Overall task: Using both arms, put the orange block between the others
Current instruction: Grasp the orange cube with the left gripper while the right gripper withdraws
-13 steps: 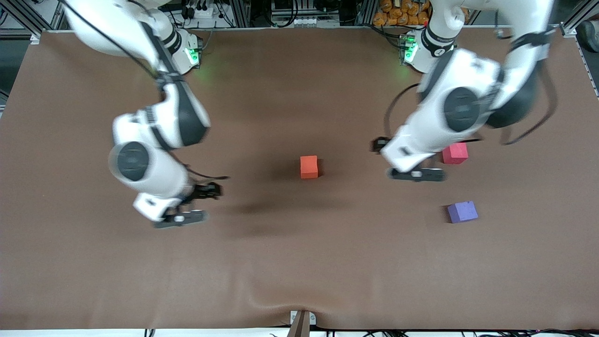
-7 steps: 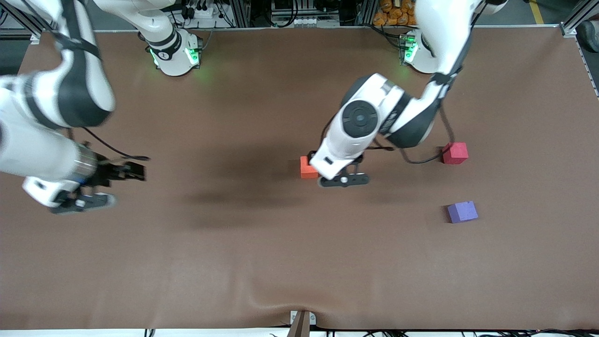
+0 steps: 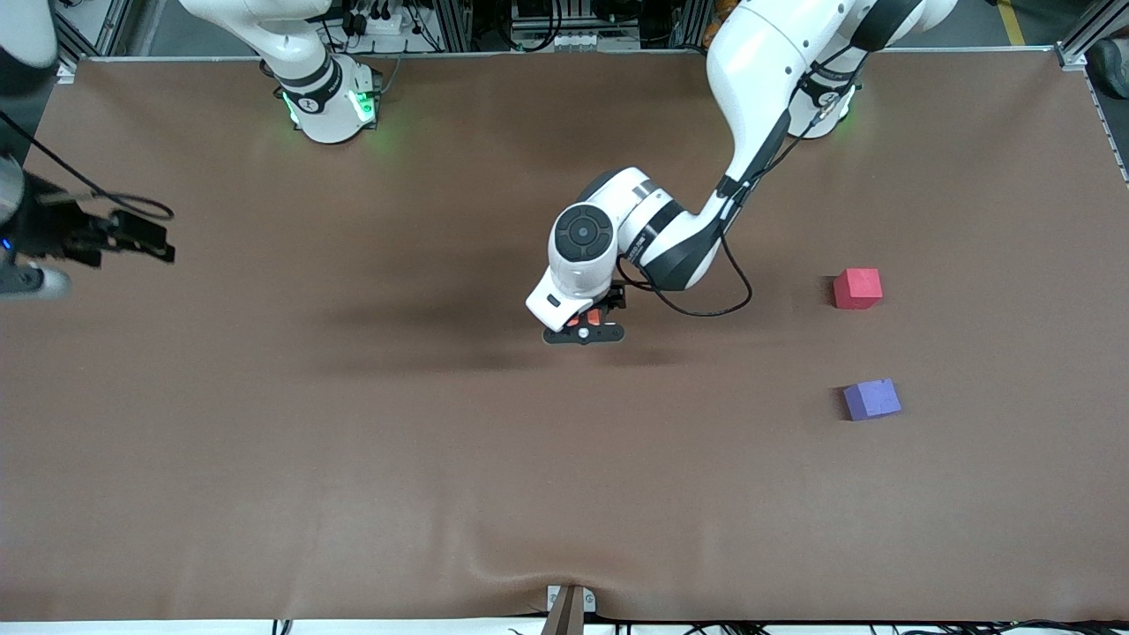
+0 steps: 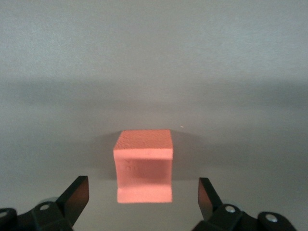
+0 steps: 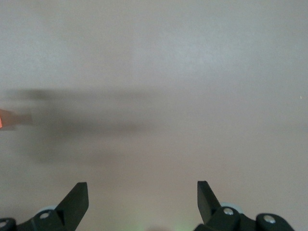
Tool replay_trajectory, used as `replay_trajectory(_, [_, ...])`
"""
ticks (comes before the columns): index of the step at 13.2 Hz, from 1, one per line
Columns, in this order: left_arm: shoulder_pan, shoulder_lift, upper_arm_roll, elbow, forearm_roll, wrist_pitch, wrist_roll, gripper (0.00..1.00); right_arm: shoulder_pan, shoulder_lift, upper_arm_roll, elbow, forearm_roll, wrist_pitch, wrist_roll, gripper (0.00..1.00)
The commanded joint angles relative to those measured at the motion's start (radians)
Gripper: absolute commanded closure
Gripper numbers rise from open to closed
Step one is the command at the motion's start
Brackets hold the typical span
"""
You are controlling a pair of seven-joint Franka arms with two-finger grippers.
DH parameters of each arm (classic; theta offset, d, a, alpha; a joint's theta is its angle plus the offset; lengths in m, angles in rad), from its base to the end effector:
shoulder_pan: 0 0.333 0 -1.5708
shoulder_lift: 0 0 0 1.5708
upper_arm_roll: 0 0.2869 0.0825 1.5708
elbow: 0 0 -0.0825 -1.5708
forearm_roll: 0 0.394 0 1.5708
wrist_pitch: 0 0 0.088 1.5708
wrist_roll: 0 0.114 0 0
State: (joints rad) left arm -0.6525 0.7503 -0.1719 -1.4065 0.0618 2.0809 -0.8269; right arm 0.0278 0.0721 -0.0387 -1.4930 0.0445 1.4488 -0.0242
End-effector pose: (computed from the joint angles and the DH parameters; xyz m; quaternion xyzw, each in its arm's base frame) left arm 0.4986 -0.5053 0.2228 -0.9989 -0.0060 0.0461 0.0017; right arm 0.5707 0.0000 0.5747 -0.9981 -0.0080 0.0577 0.0218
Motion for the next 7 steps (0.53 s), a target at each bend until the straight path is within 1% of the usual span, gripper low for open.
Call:
replay_trajectory(1, [-0.03,0.049,0.011,0.029,0.035,-0.009,-0.02,0.0,-0.023,-0.08,0.02,-0.072,0.0,-0.013,0.058,0.0])
replay_trajectory(7, [-0.032,0.081,0.011,0.027,0.032,0.022,-0.047,0.0,-0.054,-0.097,0.019,-0.073,0.0,-0.012,0.058,0.0])
